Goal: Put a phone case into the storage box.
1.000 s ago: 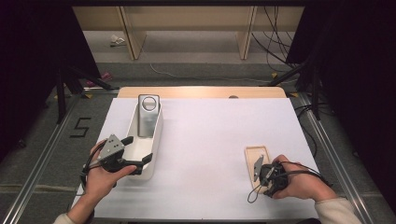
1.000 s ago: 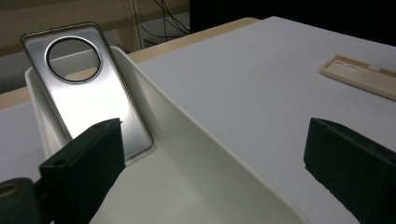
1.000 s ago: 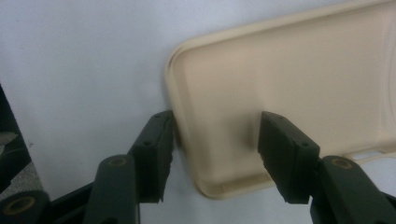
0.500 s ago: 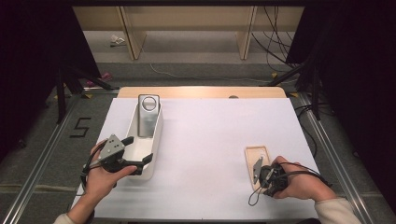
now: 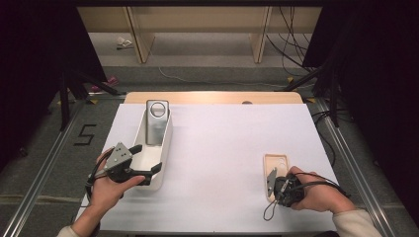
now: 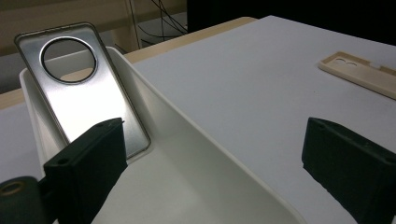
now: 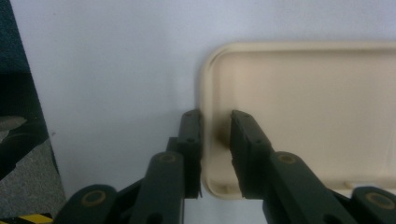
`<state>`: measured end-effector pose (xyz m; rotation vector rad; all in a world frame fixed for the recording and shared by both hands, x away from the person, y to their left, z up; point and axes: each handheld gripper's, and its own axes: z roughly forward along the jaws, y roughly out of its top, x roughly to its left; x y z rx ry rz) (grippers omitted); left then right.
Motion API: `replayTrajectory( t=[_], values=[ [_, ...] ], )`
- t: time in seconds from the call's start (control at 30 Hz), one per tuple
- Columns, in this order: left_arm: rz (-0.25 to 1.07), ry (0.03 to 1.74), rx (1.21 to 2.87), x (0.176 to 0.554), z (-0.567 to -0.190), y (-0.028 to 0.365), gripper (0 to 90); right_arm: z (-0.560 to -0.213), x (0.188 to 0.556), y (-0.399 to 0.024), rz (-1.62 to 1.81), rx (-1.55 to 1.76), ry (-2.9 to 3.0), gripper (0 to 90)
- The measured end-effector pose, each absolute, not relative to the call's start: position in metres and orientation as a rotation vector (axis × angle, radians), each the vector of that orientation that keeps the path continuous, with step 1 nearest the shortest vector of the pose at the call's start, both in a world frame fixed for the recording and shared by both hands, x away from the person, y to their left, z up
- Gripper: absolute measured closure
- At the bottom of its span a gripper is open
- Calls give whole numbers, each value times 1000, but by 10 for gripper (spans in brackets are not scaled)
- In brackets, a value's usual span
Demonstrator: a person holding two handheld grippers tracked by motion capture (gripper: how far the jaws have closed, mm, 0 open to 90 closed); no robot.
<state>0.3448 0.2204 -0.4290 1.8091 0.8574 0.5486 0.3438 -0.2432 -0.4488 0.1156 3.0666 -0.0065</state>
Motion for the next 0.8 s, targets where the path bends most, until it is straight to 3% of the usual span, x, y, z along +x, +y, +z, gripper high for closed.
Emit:
replayTrajectory(
  t=[0.2, 0.8],
  values=[
    [549, 855, 1808, 345, -429, 220, 63, -449, 343, -243, -3, 92, 3095, 857],
    [553, 856, 1803, 345, -428, 221, 69, -444, 343, -245, 37, 120, 3100, 874]
  ],
)
